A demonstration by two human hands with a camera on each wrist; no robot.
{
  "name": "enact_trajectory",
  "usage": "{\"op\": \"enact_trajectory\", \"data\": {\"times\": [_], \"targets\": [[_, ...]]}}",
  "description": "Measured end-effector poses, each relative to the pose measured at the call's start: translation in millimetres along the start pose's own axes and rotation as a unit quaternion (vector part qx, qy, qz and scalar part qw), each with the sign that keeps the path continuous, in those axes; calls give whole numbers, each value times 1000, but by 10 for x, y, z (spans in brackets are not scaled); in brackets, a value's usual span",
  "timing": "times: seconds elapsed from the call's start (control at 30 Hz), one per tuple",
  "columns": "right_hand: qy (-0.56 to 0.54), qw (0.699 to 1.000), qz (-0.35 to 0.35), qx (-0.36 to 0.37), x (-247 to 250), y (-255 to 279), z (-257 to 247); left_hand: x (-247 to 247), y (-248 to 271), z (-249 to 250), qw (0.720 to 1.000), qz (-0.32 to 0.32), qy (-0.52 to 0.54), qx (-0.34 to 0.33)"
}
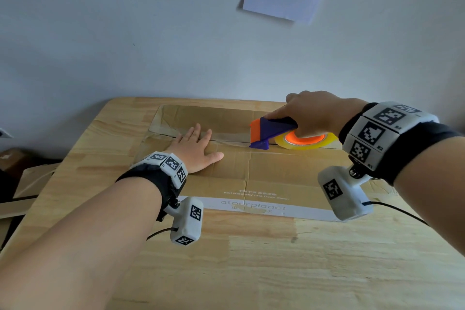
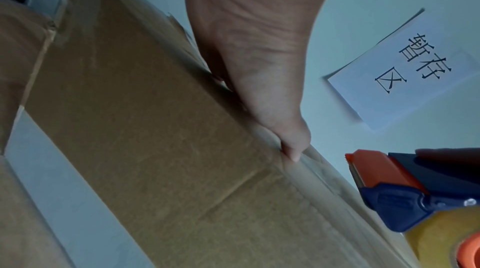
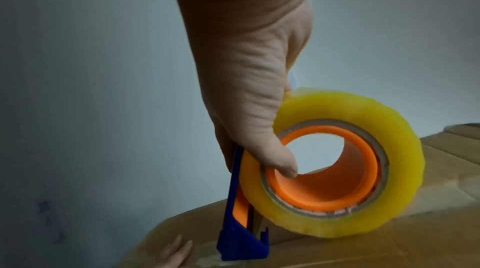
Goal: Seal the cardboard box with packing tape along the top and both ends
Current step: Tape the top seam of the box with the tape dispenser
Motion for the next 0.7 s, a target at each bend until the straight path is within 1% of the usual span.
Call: {"op": "enact_trajectory", "data": {"times": [0.2, 0.3, 0.37, 0.47, 0.53, 0.63, 0.7], "targets": [[-58, 998, 33, -17, -126, 33, -24, -14, 19, 5, 1000, 0, -1, 4], [-87, 995, 46, -15, -178, 43, 4, -18, 16, 37, 1000, 12, -20, -1], [-98, 994, 50, -24, -216, 39, 41, -18, 21, 88, 999, 25, -44, -21], [-100, 993, 49, -35, -268, 27, 93, -67, 56, 298, 994, 28, -72, -84], [-98, 994, 47, -34, -283, 24, 115, -108, 57, 437, 992, 32, -61, -109], [-99, 993, 43, -37, -290, 29, 138, -98, 21, 568, 991, 39, -32, -121], [-98, 994, 40, -39, -289, 23, 139, -102, 8, 696, 987, 42, -34, -150]]}}
Point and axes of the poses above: each hand's wrist, its own y-axis away from the middle knuckle, its own x-axis out of the back of the hand, z = x × y, the point moved 3 cm from there along -y, towards the middle knuckle, and after that the axes turned 2 degrees about x, right-handed, at the moved point
